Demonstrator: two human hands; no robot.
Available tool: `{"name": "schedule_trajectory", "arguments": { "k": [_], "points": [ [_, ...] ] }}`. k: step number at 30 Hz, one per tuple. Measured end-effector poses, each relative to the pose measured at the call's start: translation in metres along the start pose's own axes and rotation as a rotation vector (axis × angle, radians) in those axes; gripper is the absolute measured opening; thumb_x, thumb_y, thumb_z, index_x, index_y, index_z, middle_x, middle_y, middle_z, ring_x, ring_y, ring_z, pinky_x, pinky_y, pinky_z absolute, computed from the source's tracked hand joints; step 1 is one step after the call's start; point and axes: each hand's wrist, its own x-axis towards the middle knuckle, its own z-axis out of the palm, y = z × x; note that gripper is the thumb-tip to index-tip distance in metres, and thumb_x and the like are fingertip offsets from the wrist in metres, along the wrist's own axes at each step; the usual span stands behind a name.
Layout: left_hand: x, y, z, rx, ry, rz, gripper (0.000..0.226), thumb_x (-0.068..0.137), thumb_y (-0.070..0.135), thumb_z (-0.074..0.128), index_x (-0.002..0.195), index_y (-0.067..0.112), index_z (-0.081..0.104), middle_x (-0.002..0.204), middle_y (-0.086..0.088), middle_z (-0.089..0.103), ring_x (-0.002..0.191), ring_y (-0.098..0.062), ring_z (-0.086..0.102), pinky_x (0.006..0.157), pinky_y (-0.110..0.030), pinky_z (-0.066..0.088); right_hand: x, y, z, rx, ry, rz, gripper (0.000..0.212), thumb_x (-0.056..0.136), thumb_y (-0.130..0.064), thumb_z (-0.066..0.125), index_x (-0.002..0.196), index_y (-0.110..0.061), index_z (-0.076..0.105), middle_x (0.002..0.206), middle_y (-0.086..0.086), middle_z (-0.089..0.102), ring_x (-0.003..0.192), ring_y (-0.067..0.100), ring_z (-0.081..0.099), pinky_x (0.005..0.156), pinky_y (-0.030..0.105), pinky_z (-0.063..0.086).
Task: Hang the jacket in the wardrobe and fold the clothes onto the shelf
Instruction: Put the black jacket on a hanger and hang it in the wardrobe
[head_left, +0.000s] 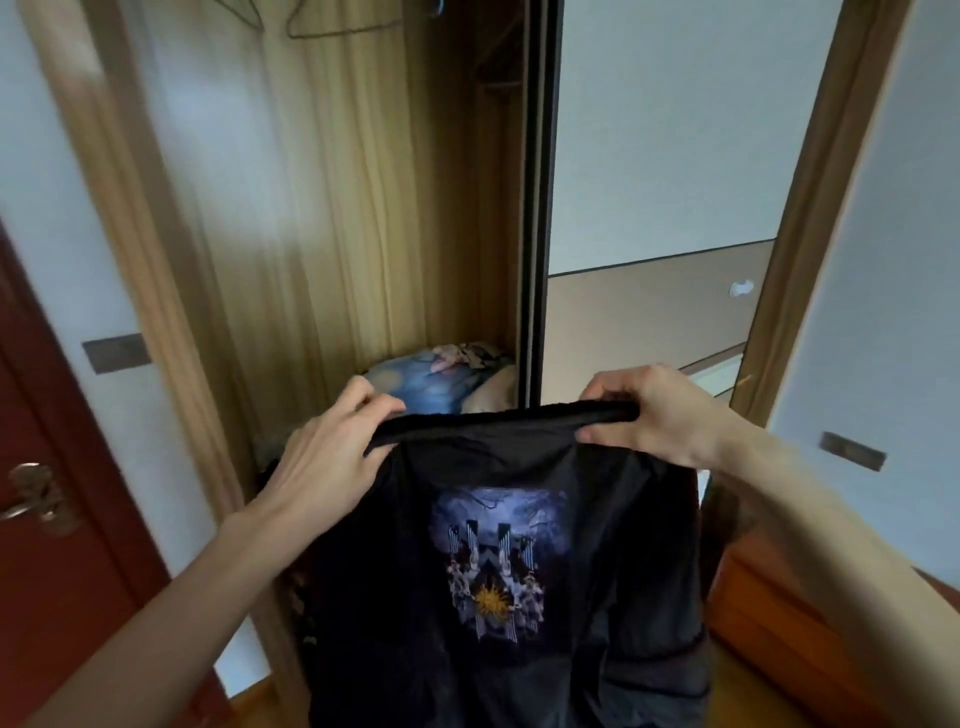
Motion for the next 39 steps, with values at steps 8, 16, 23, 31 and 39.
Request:
{"name": "schedule_trajectory", "arguments": {
  "k": [8,16,23,31,39],
  "points": [
    [0.026,-0.055,-0.026,-0.383,-0.15,-0.174,0.022,0.101,0.038,0.063,0.084,0.025,0.058,0.069,0.014,0.062,0.061,-0.003,0.056,0.056,-0.027,0.038,0.086,-0.011,0.012,0.277,0.085,-0.124,0.004,0.094,-0.019,0.077,0.092,-0.016,0.078,0.088,0.0,0.076,0.081,0.007,0.068,0.081,0.027,0.054],
    [0.061,-0.109,-0.063,-0.169,0.148,-0.014,0.048,0.102,0.062,0.042,0.077,0.022,0.053,0.081,0.007,0.051,0.079,-0.014,0.055,0.071,-0.038,0.045,0.167,-0.055,0.003,0.242,0.096,-0.293,0.013,0.1,-0.018,0.067,0.104,-0.017,0.079,0.1,-0.01,0.079,0.096,0.004,0.073,0.088,0.015,0.051],
    [0.115,-0.107,-0.061,-0.361,0.299,-0.341,0.052,0.108,0.041,0.048,0.073,0.003,0.049,0.067,0.0,0.052,0.065,-0.024,0.05,0.067,-0.04,0.039,0.225,-0.078,-0.016,0.273,0.166,-0.314,0.015,0.104,-0.02,0.063,0.099,-0.015,0.076,0.098,0.001,0.078,0.093,0.009,0.072,0.088,0.018,0.052],
    [0.162,-0.107,-0.064,-0.881,0.41,-0.449,0.086,0.074,0.078,0.074,0.099,-0.005,0.069,0.095,-0.029,0.072,0.074,-0.023,0.067,0.069,-0.036,0.044,0.287,-0.065,-0.014,0.588,0.212,-0.189,0.021,0.102,-0.018,0.065,0.102,0.001,0.074,0.106,0.028,0.073,0.089,0.023,0.067,0.087,0.035,0.049],
    [0.208,-0.103,-0.079,-0.895,0.526,-0.449,0.052,0.087,0.054,0.078,0.092,0.002,0.076,0.091,-0.019,0.078,0.092,-0.04,0.074,0.083,-0.052,0.06,0.358,-0.038,-0.008,0.353,0.185,-0.266,0.03,0.098,-0.044,0.067,0.092,-0.016,0.076,0.087,0.009,0.077,0.086,0.033,0.071,0.088,0.046,0.055]
  ]
}}
